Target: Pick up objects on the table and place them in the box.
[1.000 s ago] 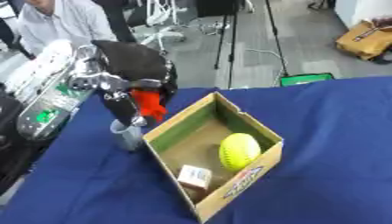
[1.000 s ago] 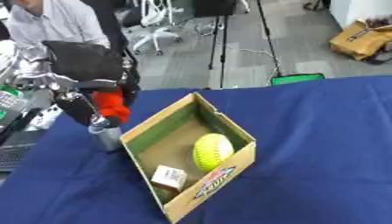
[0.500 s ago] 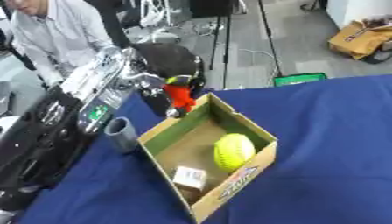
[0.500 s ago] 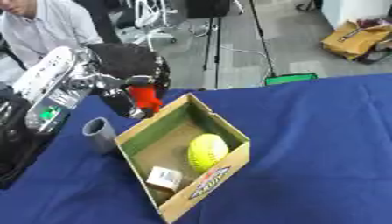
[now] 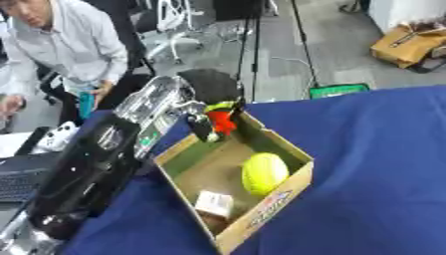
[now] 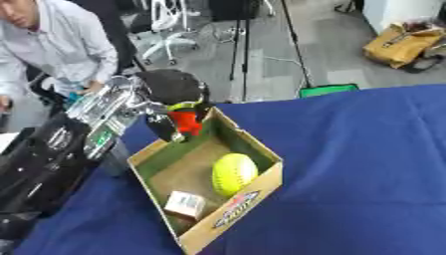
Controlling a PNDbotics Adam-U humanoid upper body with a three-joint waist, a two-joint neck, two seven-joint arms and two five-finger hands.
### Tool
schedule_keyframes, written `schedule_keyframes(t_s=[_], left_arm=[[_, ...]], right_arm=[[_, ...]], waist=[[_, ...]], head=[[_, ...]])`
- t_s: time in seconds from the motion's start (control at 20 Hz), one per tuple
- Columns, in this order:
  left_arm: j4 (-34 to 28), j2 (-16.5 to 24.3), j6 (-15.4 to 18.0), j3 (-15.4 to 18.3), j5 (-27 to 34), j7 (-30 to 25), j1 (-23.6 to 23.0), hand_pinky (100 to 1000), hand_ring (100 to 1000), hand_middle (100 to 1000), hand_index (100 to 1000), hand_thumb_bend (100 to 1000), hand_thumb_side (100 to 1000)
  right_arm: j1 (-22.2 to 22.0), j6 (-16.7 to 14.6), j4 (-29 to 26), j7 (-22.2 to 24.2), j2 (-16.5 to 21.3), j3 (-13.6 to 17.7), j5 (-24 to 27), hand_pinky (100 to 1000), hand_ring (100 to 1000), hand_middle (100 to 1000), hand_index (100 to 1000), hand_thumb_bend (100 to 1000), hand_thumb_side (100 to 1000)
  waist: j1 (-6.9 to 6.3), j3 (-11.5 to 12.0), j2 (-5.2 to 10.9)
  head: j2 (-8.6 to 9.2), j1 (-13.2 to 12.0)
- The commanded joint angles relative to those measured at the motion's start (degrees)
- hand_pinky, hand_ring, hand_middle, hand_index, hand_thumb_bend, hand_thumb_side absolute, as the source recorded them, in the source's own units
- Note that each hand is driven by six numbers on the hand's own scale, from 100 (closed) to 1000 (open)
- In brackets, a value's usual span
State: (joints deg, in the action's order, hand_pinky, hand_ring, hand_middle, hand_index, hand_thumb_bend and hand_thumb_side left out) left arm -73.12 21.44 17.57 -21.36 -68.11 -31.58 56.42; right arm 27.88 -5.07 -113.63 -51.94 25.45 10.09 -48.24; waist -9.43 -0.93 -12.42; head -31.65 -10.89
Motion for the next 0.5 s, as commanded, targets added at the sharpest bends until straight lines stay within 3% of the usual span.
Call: schedule_keyframes(t_s=[0.05,0.35,0.4,0.45,0.5], left_arm=[[3.55,-0.84,0.61,0.50,-3.98,4.19,1.37,100,429,493,569,488,113],[9.75,-2.70,1.36,1.14,-10.44,10.07,1.35,100,435,500,574,479,122],[10.51,-2.79,1.72,0.98,-11.11,9.87,1.32,124,469,535,610,546,173],[11.07,-2.92,2.14,0.94,-11.69,9.23,1.38,124,469,535,610,546,173],[11.60,-3.01,2.94,0.73,-11.89,8.00,1.31,260,565,625,670,614,271]], right_arm=[[1.15,-0.27,-0.96,-0.02,0.65,-0.20,0.42,619,474,349,462,100,589],[1.48,-0.37,-0.96,-0.02,0.71,-0.16,0.47,618,474,350,461,100,589],[1.50,-0.37,-0.96,-0.02,0.73,-0.15,0.48,618,474,349,461,100,589],[1.51,-0.36,-0.96,-0.02,0.75,-0.13,0.48,618,474,349,461,100,589],[1.50,-0.36,-0.96,-0.02,0.80,-0.12,0.48,618,473,349,461,100,589]], waist=[[0.49,-0.18,0.72],[0.58,-0.96,0.44],[0.56,-1.06,0.40],[0.55,-1.13,0.38],[0.54,-1.15,0.38]], head=[[0.64,-0.32],[0.94,-0.50],[0.97,-0.49],[0.99,-0.48],[0.98,-0.38]])
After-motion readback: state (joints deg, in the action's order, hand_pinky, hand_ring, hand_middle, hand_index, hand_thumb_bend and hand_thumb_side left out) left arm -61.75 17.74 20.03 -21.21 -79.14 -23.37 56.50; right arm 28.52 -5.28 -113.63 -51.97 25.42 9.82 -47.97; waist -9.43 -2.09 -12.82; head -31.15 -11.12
